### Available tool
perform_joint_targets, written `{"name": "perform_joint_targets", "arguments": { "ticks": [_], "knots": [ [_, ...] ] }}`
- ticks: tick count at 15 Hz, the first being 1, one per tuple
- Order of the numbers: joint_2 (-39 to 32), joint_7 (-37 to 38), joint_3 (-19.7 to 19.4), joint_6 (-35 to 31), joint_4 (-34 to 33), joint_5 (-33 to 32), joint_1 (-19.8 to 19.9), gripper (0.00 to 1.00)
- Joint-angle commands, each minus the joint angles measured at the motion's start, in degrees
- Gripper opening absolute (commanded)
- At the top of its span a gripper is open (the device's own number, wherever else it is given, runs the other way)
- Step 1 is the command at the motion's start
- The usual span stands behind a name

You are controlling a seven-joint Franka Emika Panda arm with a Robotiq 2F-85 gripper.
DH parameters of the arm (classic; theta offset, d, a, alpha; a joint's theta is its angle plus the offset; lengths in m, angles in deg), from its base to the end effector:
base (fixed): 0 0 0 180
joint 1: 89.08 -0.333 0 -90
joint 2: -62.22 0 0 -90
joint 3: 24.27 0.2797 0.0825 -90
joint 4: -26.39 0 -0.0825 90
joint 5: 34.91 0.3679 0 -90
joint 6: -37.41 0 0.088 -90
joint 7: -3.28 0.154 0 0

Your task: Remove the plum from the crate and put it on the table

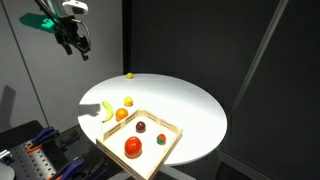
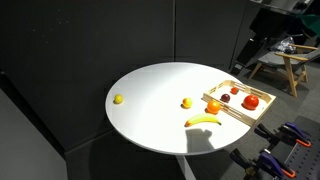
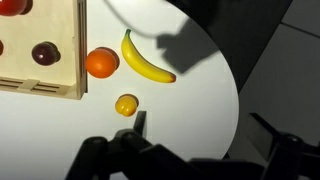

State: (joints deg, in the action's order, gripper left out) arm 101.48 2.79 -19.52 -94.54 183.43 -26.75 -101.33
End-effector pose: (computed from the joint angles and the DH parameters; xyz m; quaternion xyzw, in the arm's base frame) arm 0.3570 0.1124 0.3749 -0.9863 -0.1044 -0.1178 0.0486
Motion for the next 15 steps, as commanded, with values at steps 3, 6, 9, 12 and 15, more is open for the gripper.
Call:
{"name": "perform_joint_targets", "arguments": {
  "ticks": [3,6,9,12,15],
  "knots": [
    [-7.0,5.6,2.7,2.8,-7.0,-1.9,3.6,1.00],
    [-9.8,6.6,2.9,5.5,-10.1,-3.5,5.2,1.00],
    [-12.1,6.0,2.3,8.6,-13.4,-4.9,6.5,1.00],
    [-13.8,5.4,1.6,11.5,-16.0,-6.2,7.9,1.00],
    [-14.7,5.1,0.8,12.6,-17.2,-7.9,9.2,1.00]
  ]
}}
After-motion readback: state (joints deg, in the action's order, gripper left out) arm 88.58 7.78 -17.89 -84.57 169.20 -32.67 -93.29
